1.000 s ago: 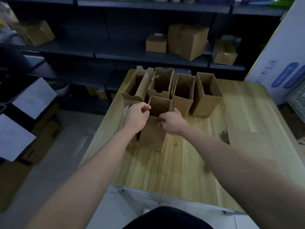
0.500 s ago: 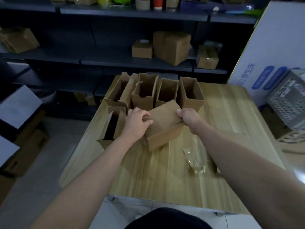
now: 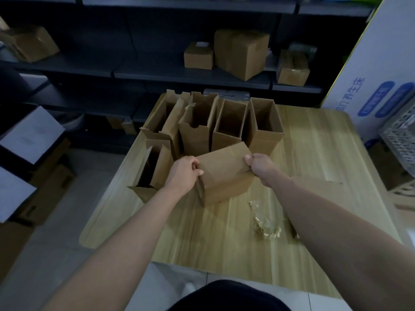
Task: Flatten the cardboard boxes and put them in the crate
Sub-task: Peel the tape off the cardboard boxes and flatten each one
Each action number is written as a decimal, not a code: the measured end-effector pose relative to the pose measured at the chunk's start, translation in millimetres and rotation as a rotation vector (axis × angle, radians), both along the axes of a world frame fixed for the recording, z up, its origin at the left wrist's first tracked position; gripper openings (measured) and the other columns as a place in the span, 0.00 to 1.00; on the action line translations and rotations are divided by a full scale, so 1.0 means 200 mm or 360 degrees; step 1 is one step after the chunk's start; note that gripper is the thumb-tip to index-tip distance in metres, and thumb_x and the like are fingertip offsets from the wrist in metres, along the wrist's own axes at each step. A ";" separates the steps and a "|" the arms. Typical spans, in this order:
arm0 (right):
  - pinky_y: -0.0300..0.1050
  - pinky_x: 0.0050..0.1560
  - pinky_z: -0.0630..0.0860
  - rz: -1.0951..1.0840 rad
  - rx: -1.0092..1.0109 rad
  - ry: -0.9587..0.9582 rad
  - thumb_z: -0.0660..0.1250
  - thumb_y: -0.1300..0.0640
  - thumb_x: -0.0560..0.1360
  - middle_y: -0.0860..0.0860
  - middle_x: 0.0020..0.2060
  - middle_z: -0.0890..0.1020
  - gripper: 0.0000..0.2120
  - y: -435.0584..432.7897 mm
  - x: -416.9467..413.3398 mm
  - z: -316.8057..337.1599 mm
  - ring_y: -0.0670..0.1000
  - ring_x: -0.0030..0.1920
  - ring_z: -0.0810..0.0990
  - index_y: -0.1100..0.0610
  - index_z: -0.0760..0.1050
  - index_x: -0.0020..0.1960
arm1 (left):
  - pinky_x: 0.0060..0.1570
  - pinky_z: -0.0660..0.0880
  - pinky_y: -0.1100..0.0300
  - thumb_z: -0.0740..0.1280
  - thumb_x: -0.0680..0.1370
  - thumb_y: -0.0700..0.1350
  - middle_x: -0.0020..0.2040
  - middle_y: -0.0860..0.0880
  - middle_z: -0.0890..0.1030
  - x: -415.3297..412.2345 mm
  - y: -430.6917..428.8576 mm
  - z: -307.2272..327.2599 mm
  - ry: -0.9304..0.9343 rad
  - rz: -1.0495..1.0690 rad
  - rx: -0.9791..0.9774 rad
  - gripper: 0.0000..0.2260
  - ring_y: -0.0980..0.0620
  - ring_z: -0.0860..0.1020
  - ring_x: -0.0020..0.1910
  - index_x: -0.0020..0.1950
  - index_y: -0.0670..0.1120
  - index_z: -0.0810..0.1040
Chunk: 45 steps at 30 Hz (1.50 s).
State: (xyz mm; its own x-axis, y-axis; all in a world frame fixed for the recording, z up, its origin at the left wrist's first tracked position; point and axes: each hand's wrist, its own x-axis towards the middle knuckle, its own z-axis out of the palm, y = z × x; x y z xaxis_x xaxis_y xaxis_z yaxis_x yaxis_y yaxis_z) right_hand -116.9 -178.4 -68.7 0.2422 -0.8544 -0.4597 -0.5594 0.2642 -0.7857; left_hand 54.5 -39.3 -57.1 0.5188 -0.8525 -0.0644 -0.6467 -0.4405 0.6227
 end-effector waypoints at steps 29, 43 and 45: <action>0.55 0.57 0.75 -0.0386 0.0274 -0.0201 0.66 0.54 0.77 0.56 0.49 0.78 0.14 -0.13 0.04 0.09 0.56 0.48 0.78 0.61 0.71 0.58 | 0.64 0.67 0.52 0.76 0.61 0.57 0.71 0.48 0.58 0.06 -0.07 -0.02 0.0959 -0.0333 -0.0060 0.47 0.48 0.63 0.67 0.72 0.59 0.50; 0.52 0.50 0.78 0.0381 0.0467 -0.0366 0.73 0.38 0.62 0.56 0.53 0.80 0.31 -0.04 -0.15 0.24 0.57 0.54 0.79 0.55 0.73 0.58 | 0.39 0.74 0.42 0.68 0.69 0.61 0.52 0.38 0.75 0.09 -0.12 0.01 0.2019 0.0833 0.0324 0.22 0.36 0.74 0.50 0.50 0.45 0.71; 0.53 0.48 0.78 0.0498 0.0485 -0.0466 0.75 0.42 0.62 0.55 0.53 0.81 0.28 -0.03 -0.17 0.27 0.58 0.54 0.79 0.54 0.76 0.58 | 0.44 0.74 0.39 0.65 0.71 0.62 0.55 0.37 0.76 0.09 -0.10 0.00 0.2160 0.0832 0.0424 0.25 0.35 0.74 0.53 0.57 0.43 0.73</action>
